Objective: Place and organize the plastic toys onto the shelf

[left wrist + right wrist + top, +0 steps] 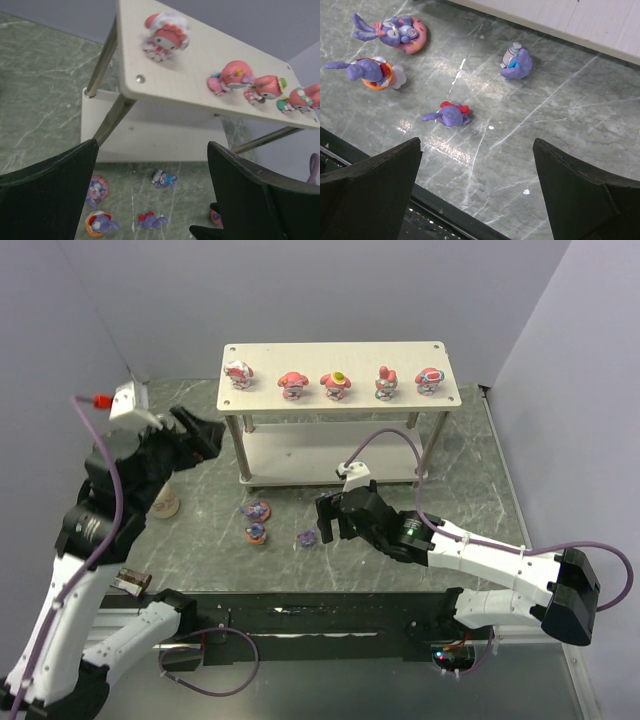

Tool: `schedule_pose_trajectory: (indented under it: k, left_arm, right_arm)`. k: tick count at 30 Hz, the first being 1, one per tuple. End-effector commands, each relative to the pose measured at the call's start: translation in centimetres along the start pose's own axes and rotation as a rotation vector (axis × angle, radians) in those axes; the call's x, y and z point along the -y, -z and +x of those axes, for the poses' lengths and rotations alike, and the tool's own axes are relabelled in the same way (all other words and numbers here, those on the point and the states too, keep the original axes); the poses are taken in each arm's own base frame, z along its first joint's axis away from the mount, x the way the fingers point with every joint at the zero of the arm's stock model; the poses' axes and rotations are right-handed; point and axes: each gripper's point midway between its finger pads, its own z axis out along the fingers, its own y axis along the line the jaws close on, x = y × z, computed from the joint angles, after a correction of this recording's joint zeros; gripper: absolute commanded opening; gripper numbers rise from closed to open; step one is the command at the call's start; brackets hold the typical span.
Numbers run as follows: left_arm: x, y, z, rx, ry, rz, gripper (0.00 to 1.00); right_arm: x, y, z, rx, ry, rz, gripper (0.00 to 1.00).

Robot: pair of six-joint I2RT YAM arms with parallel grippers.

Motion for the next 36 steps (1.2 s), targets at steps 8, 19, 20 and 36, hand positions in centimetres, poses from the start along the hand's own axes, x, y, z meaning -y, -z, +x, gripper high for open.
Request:
schedule_pose_trajectory:
  k: [8, 19, 20, 36]
  left_arm:
    - [-6.8, 3.2, 10.1, -0.089, 0.082, -0.081, 0.96]
    - [-7.8, 2.0, 15.9, -0.234, 0.037, -0.031, 0.96]
    - [-7.8, 1.9, 16.0, -0.244, 0.036, -0.034, 0.96]
    - [-8.9, 1.0, 16.9, -0.28, 0.038, -0.087, 0.96]
  right_arm:
    - [-0.4, 0.7, -0.1, 0.15, -0.101, -0.118, 1.0]
    - [-3.4, -0.6, 1.4, 0.249, 0.023, -0.286, 1.0]
    - [-3.7, -0.8, 0.9, 0.259, 0.025, -0.267, 1.0]
    - [-5.1, -7.1, 5.1, 0.107, -0.09, 0.116, 0.98]
